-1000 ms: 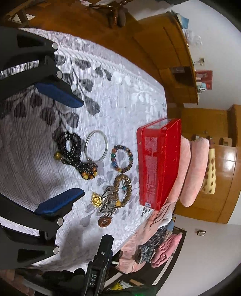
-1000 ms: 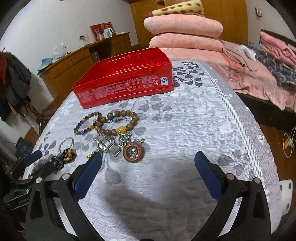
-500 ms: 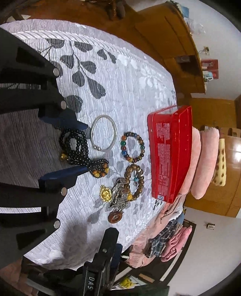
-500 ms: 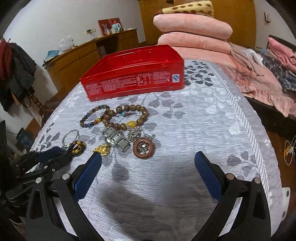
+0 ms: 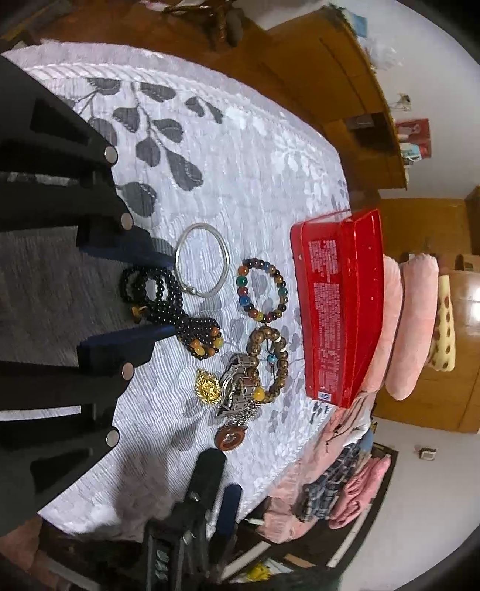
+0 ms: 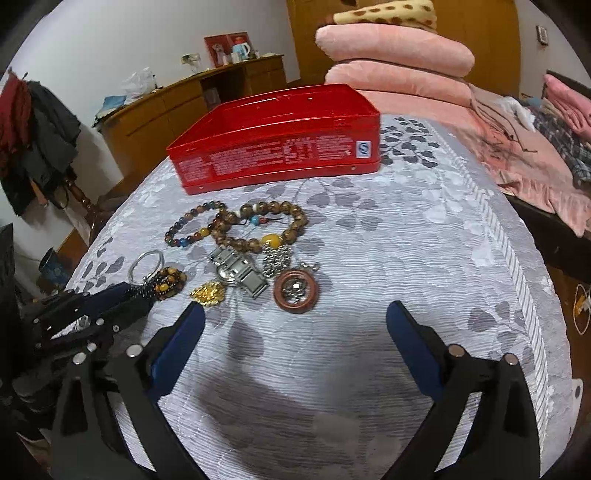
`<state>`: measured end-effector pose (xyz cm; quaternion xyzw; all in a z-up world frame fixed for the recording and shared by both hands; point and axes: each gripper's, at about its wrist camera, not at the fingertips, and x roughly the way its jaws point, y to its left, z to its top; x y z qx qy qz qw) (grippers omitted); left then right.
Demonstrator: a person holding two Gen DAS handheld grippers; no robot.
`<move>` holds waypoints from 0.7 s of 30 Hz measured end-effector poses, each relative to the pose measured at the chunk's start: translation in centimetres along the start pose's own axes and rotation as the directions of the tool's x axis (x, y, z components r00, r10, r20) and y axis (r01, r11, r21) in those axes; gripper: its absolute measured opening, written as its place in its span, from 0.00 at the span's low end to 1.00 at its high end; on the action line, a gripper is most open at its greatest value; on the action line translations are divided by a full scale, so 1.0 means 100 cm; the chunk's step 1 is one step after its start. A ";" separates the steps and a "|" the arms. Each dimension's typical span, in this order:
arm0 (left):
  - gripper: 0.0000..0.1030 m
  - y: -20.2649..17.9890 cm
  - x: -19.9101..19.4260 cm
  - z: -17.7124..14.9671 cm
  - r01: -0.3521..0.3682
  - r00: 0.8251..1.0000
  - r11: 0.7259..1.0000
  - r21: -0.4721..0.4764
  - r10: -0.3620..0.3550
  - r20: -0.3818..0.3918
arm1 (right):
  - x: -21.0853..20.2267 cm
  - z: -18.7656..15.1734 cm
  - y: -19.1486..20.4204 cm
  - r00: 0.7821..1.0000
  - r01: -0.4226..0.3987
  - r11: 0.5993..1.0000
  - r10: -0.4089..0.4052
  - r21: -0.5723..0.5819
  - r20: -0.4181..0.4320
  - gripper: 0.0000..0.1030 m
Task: Organize jewelry
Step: 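Grasp the black bead necklace with the left tool while the right tool reaches the brown round pendant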
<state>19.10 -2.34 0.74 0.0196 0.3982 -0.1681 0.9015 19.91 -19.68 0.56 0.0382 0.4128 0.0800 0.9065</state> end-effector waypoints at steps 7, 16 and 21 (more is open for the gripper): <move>0.29 0.001 -0.005 -0.002 -0.012 1.000 1.000 -0.018 0.012 0.001 | 0.014 -0.002 -0.004 0.998 0.002 1.000 -0.002 0.005 -0.055 0.64; 0.35 -0.002 0.001 0.000 -0.012 1.000 1.000 -0.015 0.012 -0.001 | 0.021 0.006 -0.005 0.998 0.016 0.999 -0.018 -0.032 -0.058 0.44; 0.35 -0.003 0.002 0.001 -0.014 1.000 1.000 -0.022 0.014 0.000 | 0.023 0.007 0.000 0.998 0.008 0.998 -0.011 -0.055 -0.055 0.38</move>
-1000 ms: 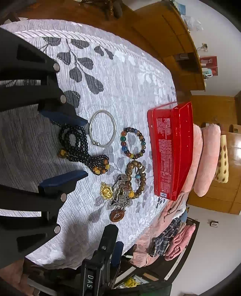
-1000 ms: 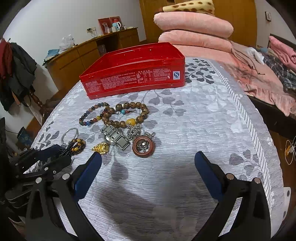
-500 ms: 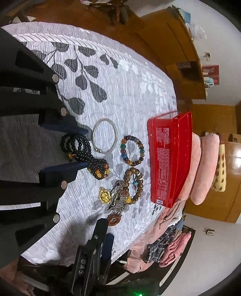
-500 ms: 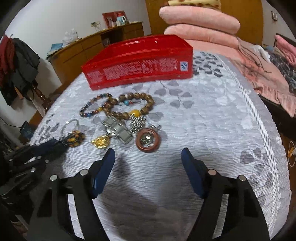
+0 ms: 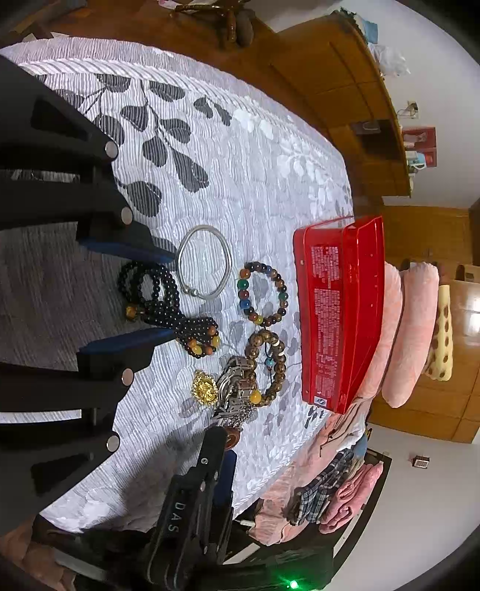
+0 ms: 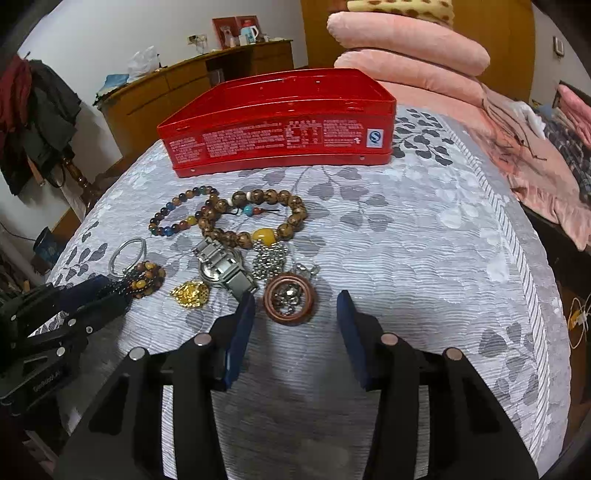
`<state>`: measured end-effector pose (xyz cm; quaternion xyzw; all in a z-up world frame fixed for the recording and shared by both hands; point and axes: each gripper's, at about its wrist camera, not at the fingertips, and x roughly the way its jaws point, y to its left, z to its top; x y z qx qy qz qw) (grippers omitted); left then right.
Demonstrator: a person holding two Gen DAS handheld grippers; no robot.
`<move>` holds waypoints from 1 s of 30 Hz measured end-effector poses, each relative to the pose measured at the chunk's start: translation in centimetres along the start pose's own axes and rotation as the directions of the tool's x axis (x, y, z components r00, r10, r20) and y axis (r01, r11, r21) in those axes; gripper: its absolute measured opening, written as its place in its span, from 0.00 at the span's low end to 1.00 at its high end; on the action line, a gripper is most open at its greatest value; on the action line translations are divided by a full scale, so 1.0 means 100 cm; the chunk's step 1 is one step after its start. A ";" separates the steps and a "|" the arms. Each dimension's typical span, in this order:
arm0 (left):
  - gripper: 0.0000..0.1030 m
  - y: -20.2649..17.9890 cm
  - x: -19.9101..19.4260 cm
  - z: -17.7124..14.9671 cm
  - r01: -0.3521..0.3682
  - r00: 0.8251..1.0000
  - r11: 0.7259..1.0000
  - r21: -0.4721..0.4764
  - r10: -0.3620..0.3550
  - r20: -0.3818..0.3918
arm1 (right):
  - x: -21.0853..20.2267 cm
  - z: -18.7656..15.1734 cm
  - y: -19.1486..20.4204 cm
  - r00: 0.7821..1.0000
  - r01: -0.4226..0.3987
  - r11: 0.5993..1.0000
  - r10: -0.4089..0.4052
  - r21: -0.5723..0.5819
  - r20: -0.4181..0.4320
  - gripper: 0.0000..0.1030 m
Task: Organize jewelry
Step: 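Lift the black necklace over the red box while the right tool carries the brown pendant there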
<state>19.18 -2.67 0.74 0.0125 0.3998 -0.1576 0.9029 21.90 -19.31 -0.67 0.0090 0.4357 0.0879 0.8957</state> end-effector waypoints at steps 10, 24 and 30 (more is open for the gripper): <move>0.31 -0.002 0.002 0.002 -0.015 1.000 1.000 -0.008 0.015 0.008 | 0.003 0.001 0.004 1.000 -0.011 1.000 0.011 -0.022 0.005 0.28; 0.30 -0.008 -0.019 0.001 0.007 0.997 1.000 -0.014 -0.006 0.070 | -0.026 -0.009 0.002 0.999 0.003 1.000 -0.002 -0.019 0.043 0.28; 0.30 -0.009 -0.026 0.003 -0.001 0.996 1.000 -0.024 0.003 0.090 | -0.036 -0.009 0.005 0.998 -0.001 1.000 0.002 -0.020 0.063 0.28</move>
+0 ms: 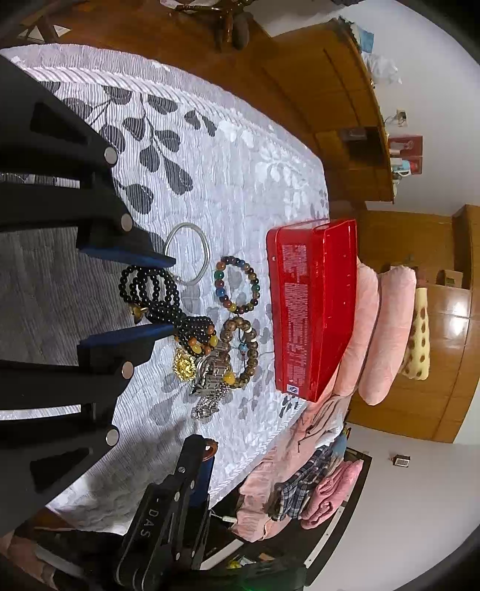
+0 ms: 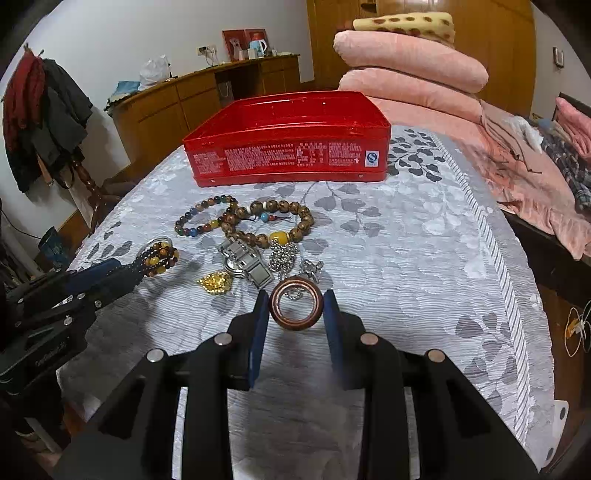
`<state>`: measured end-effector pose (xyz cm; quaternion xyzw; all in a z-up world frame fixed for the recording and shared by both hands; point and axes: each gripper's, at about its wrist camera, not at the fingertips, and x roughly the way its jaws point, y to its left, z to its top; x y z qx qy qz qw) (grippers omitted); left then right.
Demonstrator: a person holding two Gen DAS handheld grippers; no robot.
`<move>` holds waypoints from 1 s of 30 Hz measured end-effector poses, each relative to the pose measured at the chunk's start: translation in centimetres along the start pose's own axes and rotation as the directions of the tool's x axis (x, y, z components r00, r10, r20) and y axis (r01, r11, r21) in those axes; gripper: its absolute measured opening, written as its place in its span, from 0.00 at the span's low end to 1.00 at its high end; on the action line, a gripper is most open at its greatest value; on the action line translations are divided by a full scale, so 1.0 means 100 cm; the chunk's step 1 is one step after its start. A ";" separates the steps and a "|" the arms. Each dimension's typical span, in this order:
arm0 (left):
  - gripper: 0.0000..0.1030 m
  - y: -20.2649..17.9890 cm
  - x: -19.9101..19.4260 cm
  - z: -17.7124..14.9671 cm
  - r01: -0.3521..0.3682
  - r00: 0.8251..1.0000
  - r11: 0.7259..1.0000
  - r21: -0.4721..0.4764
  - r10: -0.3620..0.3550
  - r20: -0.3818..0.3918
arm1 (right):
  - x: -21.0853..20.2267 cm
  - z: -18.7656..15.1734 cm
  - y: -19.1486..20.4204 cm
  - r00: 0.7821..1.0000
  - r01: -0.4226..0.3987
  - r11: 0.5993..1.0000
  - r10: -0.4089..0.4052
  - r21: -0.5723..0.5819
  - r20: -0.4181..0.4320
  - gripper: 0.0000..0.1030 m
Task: Organize jewelry
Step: 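Lift the black necklace over the red box while the right tool carries the brown pendant there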
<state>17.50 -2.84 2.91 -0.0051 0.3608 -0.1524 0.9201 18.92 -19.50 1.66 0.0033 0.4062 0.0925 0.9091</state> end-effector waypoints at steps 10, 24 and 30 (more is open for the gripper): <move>0.30 0.003 -0.007 0.008 -0.005 1.000 1.000 -0.019 0.006 0.028 | -0.009 0.006 0.006 1.000 -0.011 1.000 0.011 -0.007 0.029 0.28; 0.28 0.004 -0.013 0.039 0.003 0.995 1.000 -0.031 0.000 0.095 | -0.011 0.034 0.005 0.997 -0.021 1.000 0.022 -0.011 0.073 0.28; 0.28 0.004 -0.010 0.051 0.008 0.994 0.999 -0.032 -0.005 0.111 | -0.006 0.046 0.003 0.997 -0.022 1.000 0.023 -0.014 0.078 0.28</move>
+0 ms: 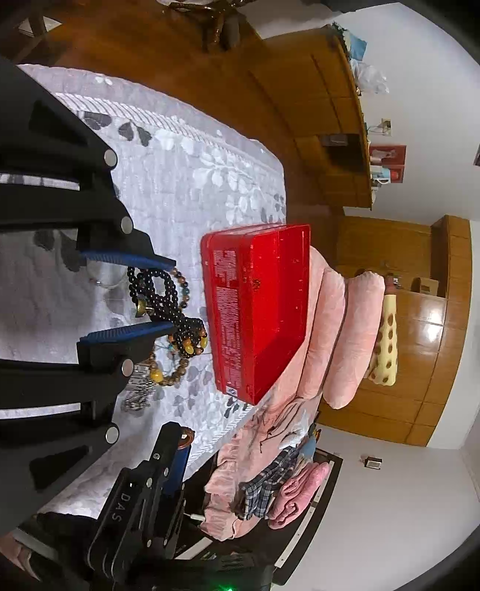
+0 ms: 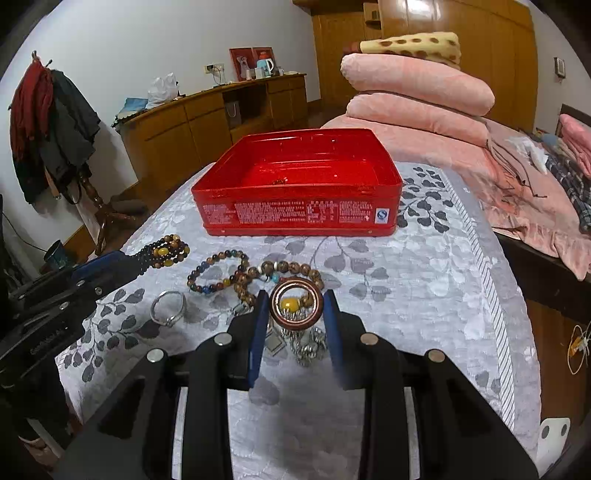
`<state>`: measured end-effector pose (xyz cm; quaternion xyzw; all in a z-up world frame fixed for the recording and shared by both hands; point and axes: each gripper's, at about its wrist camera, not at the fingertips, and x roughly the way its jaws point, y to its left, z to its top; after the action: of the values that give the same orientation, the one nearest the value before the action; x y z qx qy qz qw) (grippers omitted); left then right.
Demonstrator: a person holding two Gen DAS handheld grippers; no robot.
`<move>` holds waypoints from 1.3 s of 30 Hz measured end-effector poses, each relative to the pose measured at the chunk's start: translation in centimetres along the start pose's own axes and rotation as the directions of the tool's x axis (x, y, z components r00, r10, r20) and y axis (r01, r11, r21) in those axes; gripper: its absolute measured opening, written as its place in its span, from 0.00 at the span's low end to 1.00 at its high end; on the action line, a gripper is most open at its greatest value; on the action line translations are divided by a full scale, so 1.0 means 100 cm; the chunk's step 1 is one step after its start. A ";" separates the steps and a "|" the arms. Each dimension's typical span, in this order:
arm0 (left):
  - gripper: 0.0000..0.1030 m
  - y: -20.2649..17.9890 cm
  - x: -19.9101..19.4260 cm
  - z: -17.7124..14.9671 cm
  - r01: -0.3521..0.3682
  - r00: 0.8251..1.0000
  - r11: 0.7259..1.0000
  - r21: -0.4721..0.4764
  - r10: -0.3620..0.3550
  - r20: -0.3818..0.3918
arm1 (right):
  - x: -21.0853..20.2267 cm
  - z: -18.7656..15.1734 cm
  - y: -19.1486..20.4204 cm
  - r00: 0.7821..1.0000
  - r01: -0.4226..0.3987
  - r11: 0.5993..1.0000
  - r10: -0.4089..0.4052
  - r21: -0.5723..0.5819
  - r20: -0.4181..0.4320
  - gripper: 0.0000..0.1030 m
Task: Organize jewelry
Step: 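Lift the black necklace over the red box while the right tool carries the brown pendant there, then open the left tool over the red box while the right tool releases the brown pendant inside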
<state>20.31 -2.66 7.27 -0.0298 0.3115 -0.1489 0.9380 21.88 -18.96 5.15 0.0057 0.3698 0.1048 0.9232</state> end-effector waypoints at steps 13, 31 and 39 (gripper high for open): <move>0.27 0.003 0.019 0.044 -0.003 0.998 1.000 -0.013 0.004 0.060 | 0.008 0.045 -0.008 0.999 -0.003 1.000 0.003 0.001 0.050 0.28; 0.27 0.001 0.086 0.100 -0.030 0.999 0.999 -0.045 0.031 0.036 | 0.057 0.106 -0.022 0.999 -0.035 0.996 0.032 0.079 0.042 0.28; 0.27 0.008 0.127 0.115 -0.050 0.999 0.997 -0.066 0.050 0.002 | 0.090 0.125 -0.034 1.000 -0.011 0.994 0.010 0.108 0.011 0.28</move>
<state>37.03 -6.09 9.10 -0.0530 0.3153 -0.1151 0.9405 37.40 -19.71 7.75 0.0583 0.3700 0.0894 0.9229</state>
